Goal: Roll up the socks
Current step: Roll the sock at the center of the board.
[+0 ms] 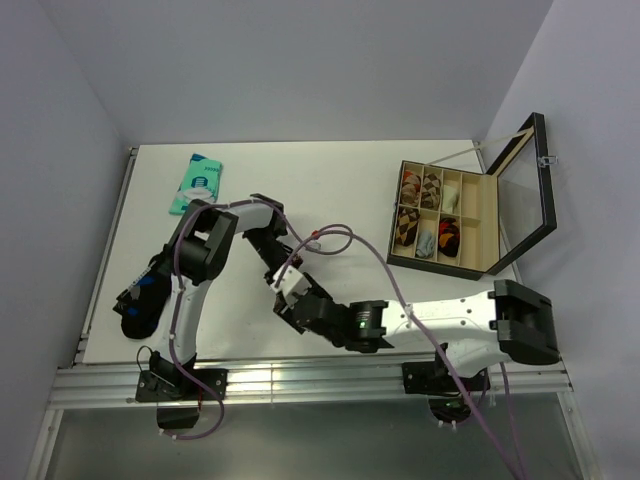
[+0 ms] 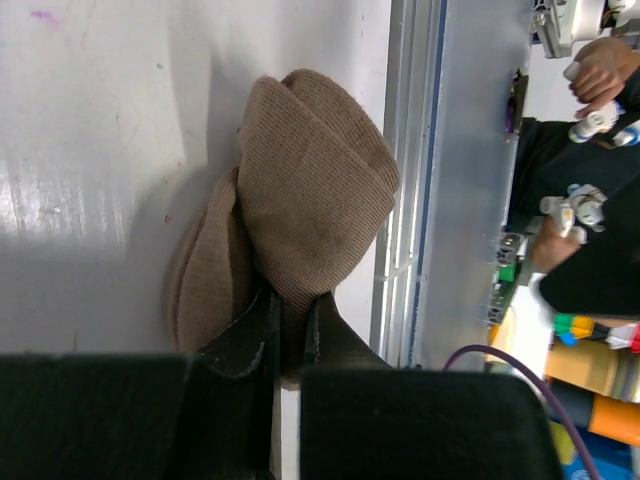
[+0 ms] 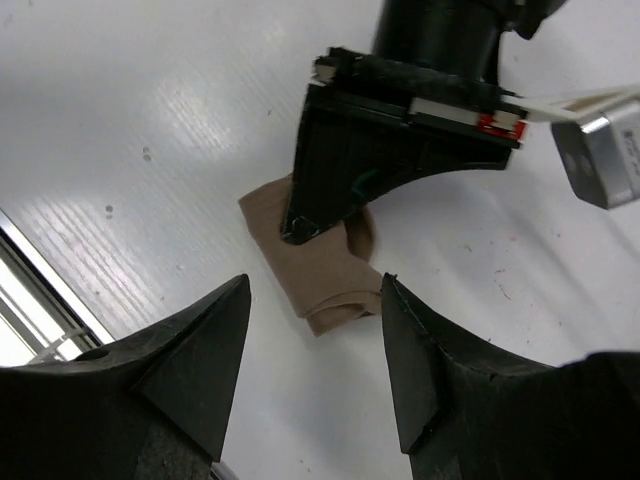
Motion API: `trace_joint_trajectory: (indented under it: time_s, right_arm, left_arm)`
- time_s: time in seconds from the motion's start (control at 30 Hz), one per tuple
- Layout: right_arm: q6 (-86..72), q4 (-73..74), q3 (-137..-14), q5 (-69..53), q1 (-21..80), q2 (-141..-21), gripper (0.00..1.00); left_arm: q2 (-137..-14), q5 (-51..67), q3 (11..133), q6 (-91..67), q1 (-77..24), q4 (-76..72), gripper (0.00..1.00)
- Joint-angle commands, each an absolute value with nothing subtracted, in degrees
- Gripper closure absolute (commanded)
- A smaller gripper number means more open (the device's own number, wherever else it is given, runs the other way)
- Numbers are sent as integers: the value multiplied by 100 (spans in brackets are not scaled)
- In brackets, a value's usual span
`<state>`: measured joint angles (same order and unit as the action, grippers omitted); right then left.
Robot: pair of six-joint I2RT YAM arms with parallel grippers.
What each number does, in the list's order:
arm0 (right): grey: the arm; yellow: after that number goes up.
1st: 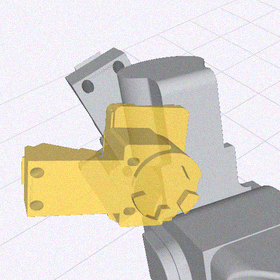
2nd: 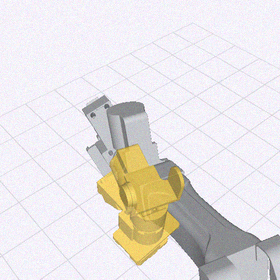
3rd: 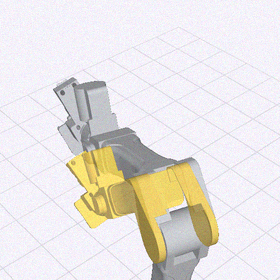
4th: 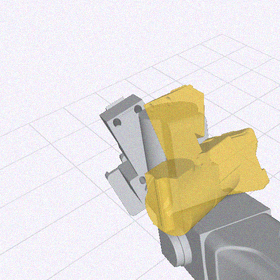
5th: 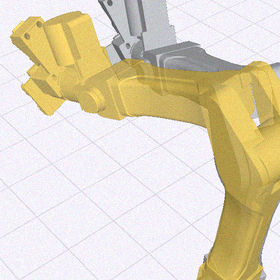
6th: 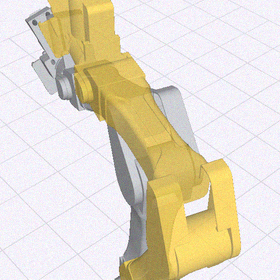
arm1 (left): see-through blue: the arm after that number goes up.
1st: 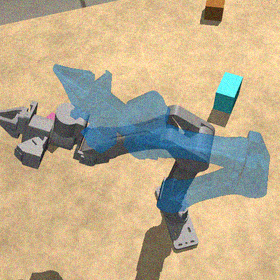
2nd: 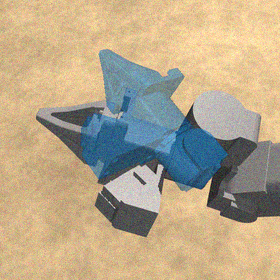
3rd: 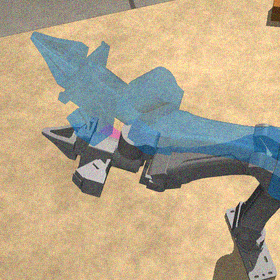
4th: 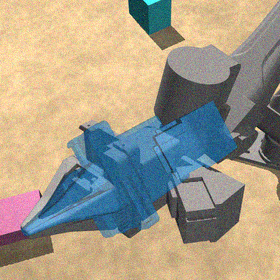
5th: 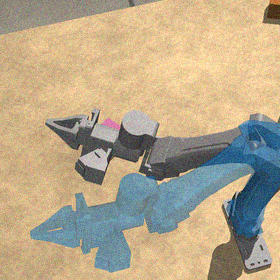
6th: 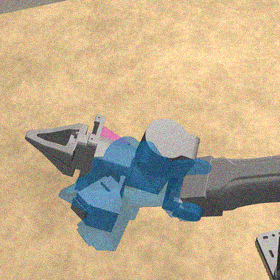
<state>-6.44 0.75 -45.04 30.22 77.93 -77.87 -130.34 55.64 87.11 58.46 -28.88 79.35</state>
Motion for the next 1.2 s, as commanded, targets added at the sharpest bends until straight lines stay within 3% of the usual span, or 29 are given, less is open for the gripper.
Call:
trace_joint_trajectory:
  time_s: [0.0,0.77,1.17]
  right_arm:
    - [-133,378,-4948,3419,8006,-8190,38]
    - [817,422,-5581,3832,8402,-10036,31]
    - [1151,62,-5607,3833,7963,-10529,29]
  left_arm:
    - [-13350,4808,8894,5837,-2821,7857,100]
    - [-13781,4359,9035,5713,-2786,7857,100]
    - [-13772,4149,8930,5731,-2786,7866,100]
